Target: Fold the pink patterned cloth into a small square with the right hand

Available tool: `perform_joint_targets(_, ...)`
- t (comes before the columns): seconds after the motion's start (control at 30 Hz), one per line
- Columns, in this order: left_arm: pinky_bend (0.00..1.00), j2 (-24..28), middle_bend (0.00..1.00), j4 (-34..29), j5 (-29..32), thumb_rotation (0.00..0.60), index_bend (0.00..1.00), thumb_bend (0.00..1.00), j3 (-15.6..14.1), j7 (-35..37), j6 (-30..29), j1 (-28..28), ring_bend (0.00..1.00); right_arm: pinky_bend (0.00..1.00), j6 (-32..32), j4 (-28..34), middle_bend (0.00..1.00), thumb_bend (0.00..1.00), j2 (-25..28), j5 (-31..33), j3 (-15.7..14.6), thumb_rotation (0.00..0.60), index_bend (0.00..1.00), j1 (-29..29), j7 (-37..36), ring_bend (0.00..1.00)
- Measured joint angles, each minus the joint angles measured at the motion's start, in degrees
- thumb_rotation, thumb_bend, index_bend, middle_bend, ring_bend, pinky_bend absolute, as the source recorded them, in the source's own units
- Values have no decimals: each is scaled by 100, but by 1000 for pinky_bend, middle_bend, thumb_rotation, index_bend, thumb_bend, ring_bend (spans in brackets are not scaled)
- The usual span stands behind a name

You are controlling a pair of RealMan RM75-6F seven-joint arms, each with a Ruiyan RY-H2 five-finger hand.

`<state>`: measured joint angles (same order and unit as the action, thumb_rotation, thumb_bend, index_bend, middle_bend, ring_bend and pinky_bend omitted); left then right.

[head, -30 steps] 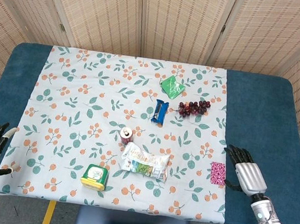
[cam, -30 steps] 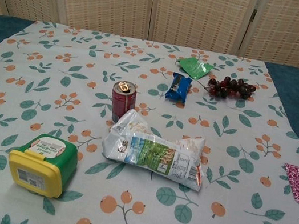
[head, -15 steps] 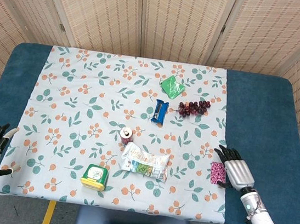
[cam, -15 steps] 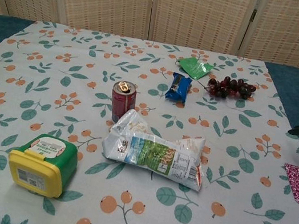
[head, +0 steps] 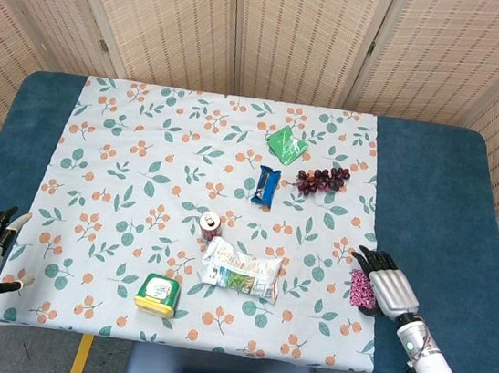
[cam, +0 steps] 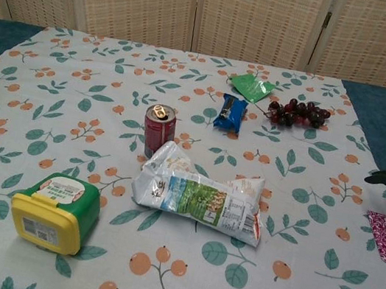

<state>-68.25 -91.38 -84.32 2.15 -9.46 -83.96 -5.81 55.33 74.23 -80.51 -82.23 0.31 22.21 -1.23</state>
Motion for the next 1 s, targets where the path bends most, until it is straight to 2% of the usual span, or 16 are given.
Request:
perform_joint_targets(0.3,0,9,68,-20,37,600,155,193,6,-16,8,5,100,0,-178,-203,0,194,-93,35,18,600,0,159,33,0)
perform_joint_targets(1.0,0,-6,68,-35,121,600,155,193,18,-77,74,-11,100,0,-725,-1082,0,194,-500,417,376,600,0,719,-36,0)
